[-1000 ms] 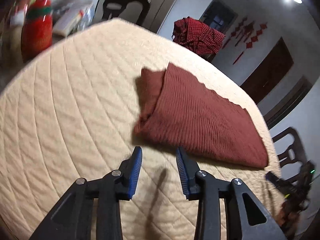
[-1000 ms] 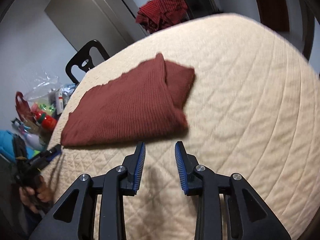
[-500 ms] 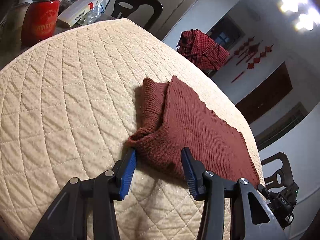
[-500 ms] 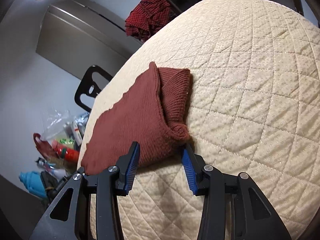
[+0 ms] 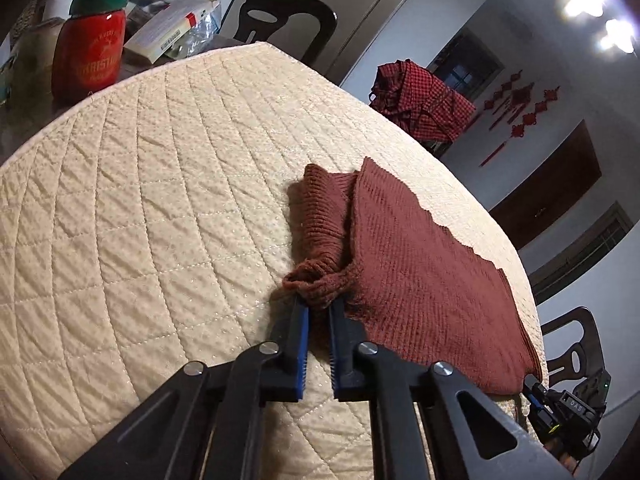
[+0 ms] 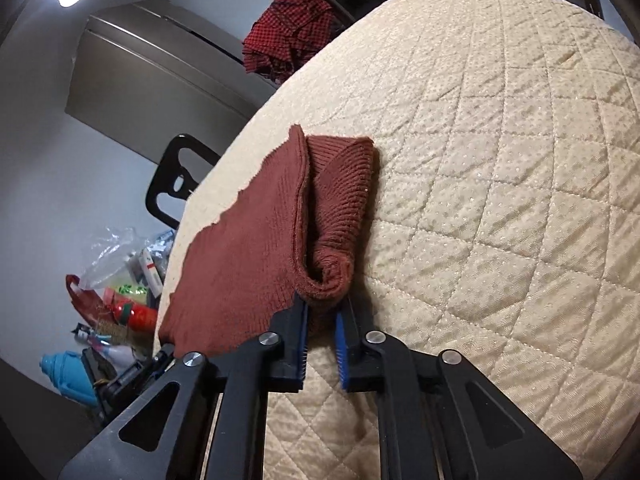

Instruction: Fold small clothes

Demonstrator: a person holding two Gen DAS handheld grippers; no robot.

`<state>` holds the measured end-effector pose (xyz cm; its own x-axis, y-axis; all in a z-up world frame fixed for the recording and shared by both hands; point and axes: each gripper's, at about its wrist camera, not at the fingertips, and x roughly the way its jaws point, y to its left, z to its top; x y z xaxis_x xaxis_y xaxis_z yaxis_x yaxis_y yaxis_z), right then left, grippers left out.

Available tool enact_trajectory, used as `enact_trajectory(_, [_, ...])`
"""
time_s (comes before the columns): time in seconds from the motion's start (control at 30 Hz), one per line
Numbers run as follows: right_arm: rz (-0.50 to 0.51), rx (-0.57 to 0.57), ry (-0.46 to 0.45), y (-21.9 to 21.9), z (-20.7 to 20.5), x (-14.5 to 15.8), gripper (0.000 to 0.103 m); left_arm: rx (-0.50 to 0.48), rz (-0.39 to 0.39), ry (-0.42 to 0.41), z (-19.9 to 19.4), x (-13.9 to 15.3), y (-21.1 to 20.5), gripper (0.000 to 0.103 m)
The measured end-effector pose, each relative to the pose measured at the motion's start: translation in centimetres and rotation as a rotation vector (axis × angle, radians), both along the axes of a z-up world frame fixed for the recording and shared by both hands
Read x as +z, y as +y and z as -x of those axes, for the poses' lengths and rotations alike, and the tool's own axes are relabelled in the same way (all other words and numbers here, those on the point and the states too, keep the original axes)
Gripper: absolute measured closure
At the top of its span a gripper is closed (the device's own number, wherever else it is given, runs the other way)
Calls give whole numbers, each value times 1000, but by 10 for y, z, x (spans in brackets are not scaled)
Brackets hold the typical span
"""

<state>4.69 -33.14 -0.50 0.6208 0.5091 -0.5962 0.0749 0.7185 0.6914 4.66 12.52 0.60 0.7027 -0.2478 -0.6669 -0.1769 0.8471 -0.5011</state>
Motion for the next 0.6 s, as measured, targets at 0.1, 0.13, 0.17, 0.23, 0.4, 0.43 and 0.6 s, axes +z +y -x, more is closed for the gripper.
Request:
enact_trajectory(0.1, [-6,7,-24,-1,9,8,95,-8,-3,-17,9,7,1,94])
enact_trajectory(0.13, [-11,10,-26,-2,12,10,95,-12,-6,-22,13,9,1,94])
enact_trajectory(0.17, [-10,13,-25,-2,15,11,95,-14,-8,-25,16,11,1,94])
enact_trajectory(0.23, [-11,22,-22,-4,27,15,95,-25,-4,-24,27,14,1,95])
enact_trajectory(0.4, [14,27,1,-16,65,19,95,-65,-16,-17,65,17,-4,95])
enact_trajectory(0.43, [18,20,12,-19,73,18,95,-71,-21,-13,73,16,-5,94])
enact_trajectory(0.6, [21,0,78,-25,101,1,95,-93,-32,31,101,-1,-13,94])
